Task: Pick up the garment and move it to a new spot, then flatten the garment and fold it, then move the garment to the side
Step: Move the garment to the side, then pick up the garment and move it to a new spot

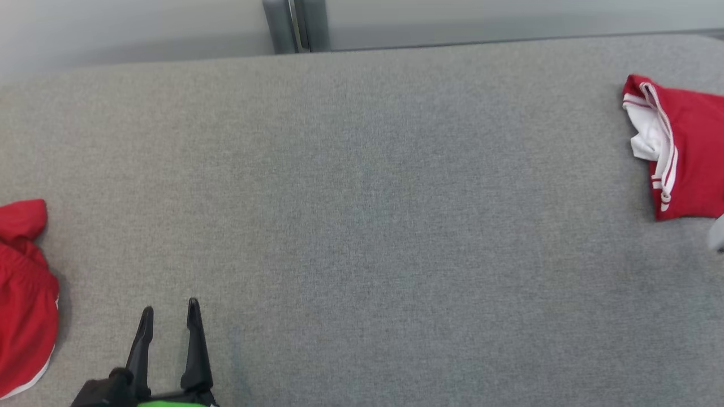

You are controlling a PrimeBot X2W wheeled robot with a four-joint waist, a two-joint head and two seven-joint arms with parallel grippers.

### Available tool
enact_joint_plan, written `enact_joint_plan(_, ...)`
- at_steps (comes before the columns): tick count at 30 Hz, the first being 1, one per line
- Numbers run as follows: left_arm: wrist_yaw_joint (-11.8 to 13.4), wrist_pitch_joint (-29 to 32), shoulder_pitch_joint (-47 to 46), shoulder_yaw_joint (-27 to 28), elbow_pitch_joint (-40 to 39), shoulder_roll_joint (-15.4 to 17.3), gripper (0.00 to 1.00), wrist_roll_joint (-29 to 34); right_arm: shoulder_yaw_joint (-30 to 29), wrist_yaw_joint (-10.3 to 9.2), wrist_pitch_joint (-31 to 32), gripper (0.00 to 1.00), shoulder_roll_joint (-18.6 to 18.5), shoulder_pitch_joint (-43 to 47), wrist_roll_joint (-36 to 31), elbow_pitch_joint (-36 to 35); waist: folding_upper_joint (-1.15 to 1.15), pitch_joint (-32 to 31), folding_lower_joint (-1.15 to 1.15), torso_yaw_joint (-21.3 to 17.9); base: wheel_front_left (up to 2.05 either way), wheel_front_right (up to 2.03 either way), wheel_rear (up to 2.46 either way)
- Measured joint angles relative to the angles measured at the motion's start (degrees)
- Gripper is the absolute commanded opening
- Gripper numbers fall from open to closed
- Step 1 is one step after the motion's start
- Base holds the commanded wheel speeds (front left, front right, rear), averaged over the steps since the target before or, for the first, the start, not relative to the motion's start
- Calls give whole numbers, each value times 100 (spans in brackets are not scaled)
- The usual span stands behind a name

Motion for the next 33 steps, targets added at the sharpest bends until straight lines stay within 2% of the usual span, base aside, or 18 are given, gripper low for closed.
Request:
enact_joint_plan(3,31,0,277,85,154,1,100,20,249,0,-15,100,443,838,124,-661,0,-369,0,-63,0,0,0)
enact_joint_plan(7,-105,0,438,168,389,-3,100,238,670,0,-18,100,915,1797,35,-1432,0,-832,0,-170,0,0,0)
enact_joint_plan(12,-208,0,430,283,495,-1,100,382,862,0,-21,100,1472,2670,-111,-1846,0,-1268,0,-295,0,0,0)
enact_joint_plan(20,-292,0,425,350,608,-2,100,413,998,0,-21,100,1764,3293,-210,-1785,0,-1714,0,-368,0,0,0)
enact_joint_plan(27,-320,0,428,277,683,-2,100,412,894,0,-21,100,1978,3338,-240,-1772,0,-1721,0,-311,0,0,0)
enact_joint_plan(33,-356,1,411,296,686,-2,100,412,834,0,-21,100,2015,3383,-266,-1794,0,-1680,0,-271,0,0,0)
